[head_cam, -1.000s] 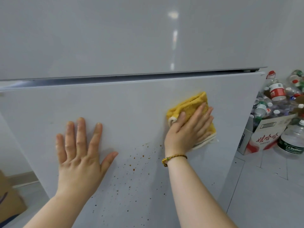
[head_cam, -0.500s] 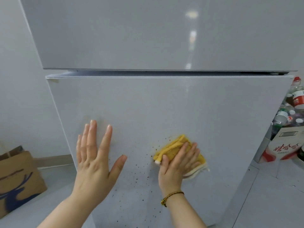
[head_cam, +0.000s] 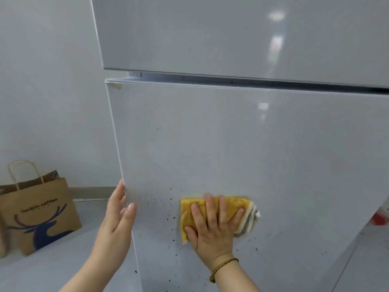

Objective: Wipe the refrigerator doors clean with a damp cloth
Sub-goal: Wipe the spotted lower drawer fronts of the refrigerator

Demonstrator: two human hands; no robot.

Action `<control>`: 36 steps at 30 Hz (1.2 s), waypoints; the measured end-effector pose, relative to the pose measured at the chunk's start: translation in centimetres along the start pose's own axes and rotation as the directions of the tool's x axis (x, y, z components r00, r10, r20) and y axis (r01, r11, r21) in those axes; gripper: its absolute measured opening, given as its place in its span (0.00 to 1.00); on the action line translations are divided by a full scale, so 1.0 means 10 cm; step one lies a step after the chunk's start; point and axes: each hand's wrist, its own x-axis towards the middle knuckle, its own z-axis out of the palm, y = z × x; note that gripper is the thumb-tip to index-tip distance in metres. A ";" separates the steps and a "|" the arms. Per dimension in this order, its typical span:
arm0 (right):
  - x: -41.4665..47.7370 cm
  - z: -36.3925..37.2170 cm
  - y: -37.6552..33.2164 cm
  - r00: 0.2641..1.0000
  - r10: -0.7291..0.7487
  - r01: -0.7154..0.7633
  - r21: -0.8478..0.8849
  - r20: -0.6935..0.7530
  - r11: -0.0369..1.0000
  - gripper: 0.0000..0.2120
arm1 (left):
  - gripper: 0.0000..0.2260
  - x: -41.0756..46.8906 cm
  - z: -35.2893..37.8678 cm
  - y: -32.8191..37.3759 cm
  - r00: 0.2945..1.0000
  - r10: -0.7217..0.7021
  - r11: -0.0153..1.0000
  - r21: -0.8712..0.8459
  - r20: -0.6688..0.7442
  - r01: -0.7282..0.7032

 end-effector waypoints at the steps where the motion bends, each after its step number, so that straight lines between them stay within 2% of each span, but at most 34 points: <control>1: -0.06 0.01 0.01 0.999 -0.046 0.046 -0.017 0.005 0.999 0.28 | 0.19 0.01 -0.02 -0.01 1.000 0.000 1.000 -0.014 0.013 0.000; 6: 0.15 -0.08 0.36 0.948 -0.318 0.316 -0.077 -0.019 0.946 0.26 | 0.19 0.01 -0.08 -0.01 0.999 -0.033 0.998 -0.055 0.040 0.036; 8: 0.41 -0.14 0.52 0.940 -0.336 0.329 -0.099 -0.064 0.939 0.23 | 0.17 0.01 -0.08 0.03 0.998 -0.035 0.996 -0.080 0.061 0.040; 12: 1.16 -0.29 0.47 0.966 -0.187 0.177 -0.069 -0.178 0.982 0.22 | 0.14 0.03 -0.16 0.02 0.993 -0.053 0.992 -0.107 0.107 0.064; 14: 1.49 -0.36 0.32 0.970 -0.116 0.122 0.013 -0.215 0.992 0.21 | 0.15 0.03 -0.20 0.02 0.988 -0.069 0.991 -0.105 0.139 0.084; 16: 1.75 -0.43 0.10 0.966 -0.022 0.050 0.102 -0.259 0.993 0.15 | 0.15 0.03 -0.25 0.03 0.983 -0.072 0.991 -0.102 0.168 0.090; 19: 1.90 -0.43 -0.20 0.946 0.129 -0.079 0.173 -0.297 0.982 0.11 | 0.13 0.06 -0.28 0.01 0.980 -0.070 0.986 -0.134 0.186 0.096; 21: 1.86 -0.38 -0.30 0.950 0.136 -0.088 0.178 -0.281 0.980 0.13 | 0.12 0.08 -0.29 0.01 0.979 -0.059 0.983 -0.160 0.194 0.091; 23: 1.67 -0.30 -0.35 0.972 0.054 -0.018 0.156 -0.230 0.988 0.16 | 0.19 0.10 -0.32 -0.05 0.982 -0.044 0.982 -0.170 0.184 0.076; 26: 1.18 -0.23 -0.36 0.973 -0.204 0.206 0.011 -0.110 0.978 0.20 | 0.21 0.12 -0.34 -0.12 0.981 -0.022 0.983 -0.176 0.191 0.056; 28: 0.90 -0.23 -0.25 0.918 -0.394 0.389 -0.089 -0.048 0.917 0.20 | 0.22 0.13 -0.34 -0.14 0.979 -0.007 0.984 -0.173 0.205 0.044; 31: 0.87 -0.26 0.06 0.784 -0.620 0.609 -0.145 -0.041 0.780 0.23 | 0.17 0.13 -0.35 -0.13 0.976 -0.010 0.981 -0.188 0.215 0.052; 33: 1.02 -0.25 0.20 0.716 -0.694 0.679 -0.155 -0.074 0.717 0.24 | 0.18 0.13 -0.36 -0.13 0.975 -0.008 0.977 -0.207 0.220 0.055; 34: 1.09 -0.24 0.24 0.705 -0.703 0.686 -0.165 -0.095 0.709 0.25 | 0.19 0.12 -0.35 -0.13 0.975 -0.006 0.976 -0.209 0.224 0.054; 36: 1.24 -0.23 0.24 0.736 -0.663 0.643 -0.164 -0.134 0.748 0.26 | 0.18 0.13 -0.35 -0.14 0.974 0.002 0.973 -0.226 0.226 0.050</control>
